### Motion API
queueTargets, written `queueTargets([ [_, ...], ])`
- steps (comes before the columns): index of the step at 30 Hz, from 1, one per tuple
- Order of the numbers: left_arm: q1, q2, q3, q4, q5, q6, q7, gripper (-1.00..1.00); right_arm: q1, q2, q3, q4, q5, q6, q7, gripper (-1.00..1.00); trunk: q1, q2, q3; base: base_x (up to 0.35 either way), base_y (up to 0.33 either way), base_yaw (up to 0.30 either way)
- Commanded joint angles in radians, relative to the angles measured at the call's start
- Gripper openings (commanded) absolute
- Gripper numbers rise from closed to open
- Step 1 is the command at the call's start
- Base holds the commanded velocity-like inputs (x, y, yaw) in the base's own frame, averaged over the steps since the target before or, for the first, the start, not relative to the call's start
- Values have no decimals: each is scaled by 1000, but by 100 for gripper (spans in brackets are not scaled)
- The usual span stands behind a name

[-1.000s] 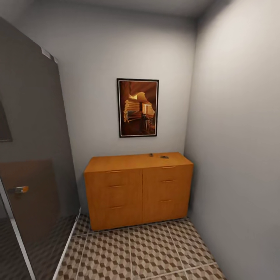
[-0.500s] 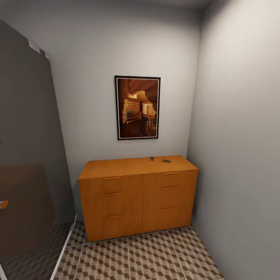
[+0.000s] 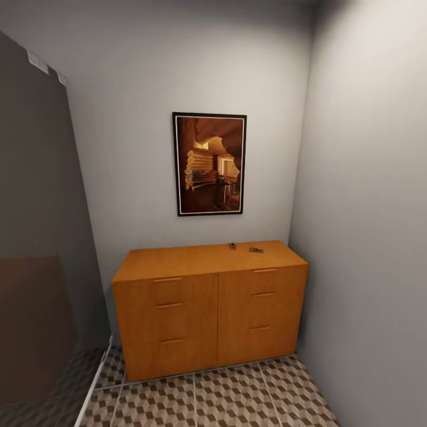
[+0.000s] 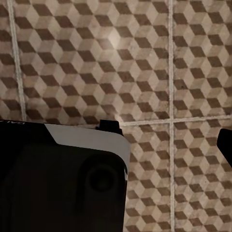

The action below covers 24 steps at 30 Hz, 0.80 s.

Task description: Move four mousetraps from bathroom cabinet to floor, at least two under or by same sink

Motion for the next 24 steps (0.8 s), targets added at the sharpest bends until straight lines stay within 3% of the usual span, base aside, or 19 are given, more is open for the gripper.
queueTargets([
  [1,-1,0,-9,1,8,-4,1,100,-1,0,-3,3,10,-5,-5,100,0,-1,-1,41,0,0],
  [17,0,-1,-9,0,7,-5,1,100,-1,0,-3,3,10,-5,-5,100,0,-1,-1,12,-2,0],
  [24,0,-1,-9,1,7,-5,0,100,-1,0,-3,3,10,-5,-5,100,0,-1,-1,134,-97,0],
])
